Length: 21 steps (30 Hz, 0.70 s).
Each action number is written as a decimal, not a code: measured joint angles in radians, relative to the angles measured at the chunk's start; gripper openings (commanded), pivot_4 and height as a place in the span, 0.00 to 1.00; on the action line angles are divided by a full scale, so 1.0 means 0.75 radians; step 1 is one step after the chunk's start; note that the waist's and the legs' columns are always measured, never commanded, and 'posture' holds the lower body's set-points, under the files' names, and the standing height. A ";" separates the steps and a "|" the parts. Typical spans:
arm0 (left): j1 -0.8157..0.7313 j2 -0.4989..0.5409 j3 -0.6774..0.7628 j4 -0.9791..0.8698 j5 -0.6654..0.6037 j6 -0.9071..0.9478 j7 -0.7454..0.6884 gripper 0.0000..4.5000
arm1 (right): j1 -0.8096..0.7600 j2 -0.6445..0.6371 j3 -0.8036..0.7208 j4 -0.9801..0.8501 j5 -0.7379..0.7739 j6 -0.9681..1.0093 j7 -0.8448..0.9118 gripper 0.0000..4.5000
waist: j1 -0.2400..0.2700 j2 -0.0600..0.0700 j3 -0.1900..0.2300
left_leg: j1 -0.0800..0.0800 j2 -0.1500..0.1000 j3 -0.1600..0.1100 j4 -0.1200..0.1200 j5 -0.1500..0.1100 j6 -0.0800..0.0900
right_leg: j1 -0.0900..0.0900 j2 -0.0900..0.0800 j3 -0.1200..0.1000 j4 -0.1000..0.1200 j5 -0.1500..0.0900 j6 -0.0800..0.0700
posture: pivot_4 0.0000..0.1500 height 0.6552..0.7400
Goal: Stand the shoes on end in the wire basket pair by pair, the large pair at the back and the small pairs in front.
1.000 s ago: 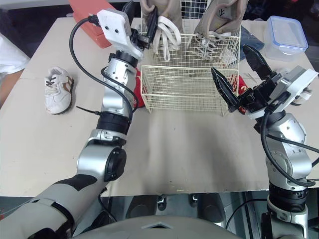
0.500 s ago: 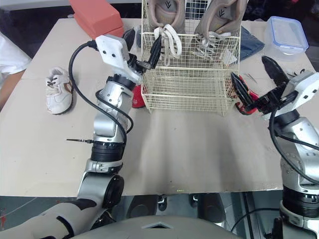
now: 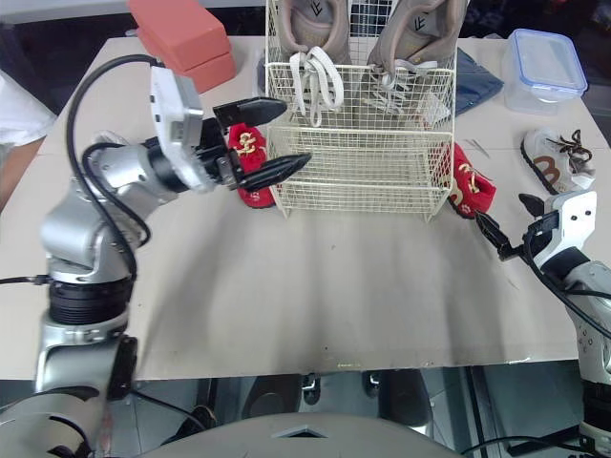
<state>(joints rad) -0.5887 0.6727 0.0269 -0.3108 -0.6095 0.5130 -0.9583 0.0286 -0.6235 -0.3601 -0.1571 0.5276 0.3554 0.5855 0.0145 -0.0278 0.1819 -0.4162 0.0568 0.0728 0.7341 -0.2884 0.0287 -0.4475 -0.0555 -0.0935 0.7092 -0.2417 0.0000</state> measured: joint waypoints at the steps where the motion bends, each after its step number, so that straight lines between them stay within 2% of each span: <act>1: 0.000 0.028 -0.010 -0.013 -0.015 0.026 -0.031 0.99 | -0.019 0.000 0.005 0.012 0.001 0.008 0.007 1.00 | 0.000 0.000 0.000 | 0.000 0.000 0.000 0.000 -0.001 0.001 | 0.000 0.000 0.000 -0.001 0.000 0.000 | 1.00 0.36; 3: -0.004 0.100 -0.051 -0.060 -0.037 0.107 -0.090 0.99 | -0.074 0.001 0.014 0.061 0.001 0.024 0.025 1.00 | -0.001 0.000 0.000 | 0.000 0.000 0.000 0.000 -0.001 0.002 | 0.000 0.000 0.001 -0.001 0.000 0.000 | 1.00 0.36; 6: -0.007 0.112 -0.095 -0.099 -0.043 0.187 -0.088 0.99 | -0.130 0.018 0.038 0.134 0.000 0.043 0.033 1.00 | 0.002 0.000 0.000 | 0.000 0.000 0.000 0.000 -0.001 0.002 | 0.000 0.000 0.000 -0.001 0.000 0.000 | 1.00 0.36; 9: -0.009 0.096 -0.124 -0.106 -0.039 0.241 -0.043 1.00 | -0.161 0.041 0.055 0.208 -0.016 0.038 0.039 0.80 | 0.000 0.001 0.000 | 0.000 0.000 0.000 0.000 -0.001 0.001 | 0.000 0.000 0.001 -0.001 0.000 0.000 | 1.00 0.36; 14: -0.040 0.060 -0.141 -0.109 -0.057 0.318 0.009 1.00 | -0.173 0.045 0.055 0.240 -0.039 0.011 0.059 0.26 | 0.000 0.001 0.000 | 0.000 0.000 0.000 0.000 -0.001 0.001 | 0.000 0.000 0.001 -0.001 0.000 0.001 | 1.00 0.36; 16: -0.041 0.060 -0.142 -0.120 -0.066 0.328 0.002 1.00 | -0.177 0.053 0.054 0.240 -0.044 -0.007 0.058 0.08 | -0.004 0.001 0.000 | 0.001 0.000 0.001 -0.001 0.000 0.001 | 0.000 0.001 0.002 -0.001 0.000 0.001 | 1.00 0.36; 17: -0.041 0.060 -0.143 -0.125 -0.069 0.329 -0.004 1.00 | -0.177 0.059 0.054 0.240 -0.044 -0.017 0.058 0.01 | -0.005 0.001 0.000 | 0.001 0.000 0.001 -0.001 0.000 0.000 | 0.000 0.001 0.003 -0.001 0.000 0.001 | 1.00 0.36; 21: -0.043 0.060 -0.147 -0.125 -0.066 0.327 -0.016 1.00 | -0.179 0.071 0.047 0.239 -0.045 -0.042 0.055 0.01 | -0.002 0.001 0.000 | 0.001 0.000 0.001 -0.001 0.000 0.000 | 0.000 0.001 0.003 -0.001 0.000 0.001 | 1.00 0.36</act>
<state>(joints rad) -0.6210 0.7179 -0.0832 -0.4045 -0.6588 0.7579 -0.9701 -0.1056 -0.5701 -0.3250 0.0221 0.4939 0.3239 0.6269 0.0132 -0.0272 0.1822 -0.4157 0.0569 0.0735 0.7334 -0.2882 0.0285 -0.4477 -0.0547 -0.0916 0.7087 -0.2419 0.0005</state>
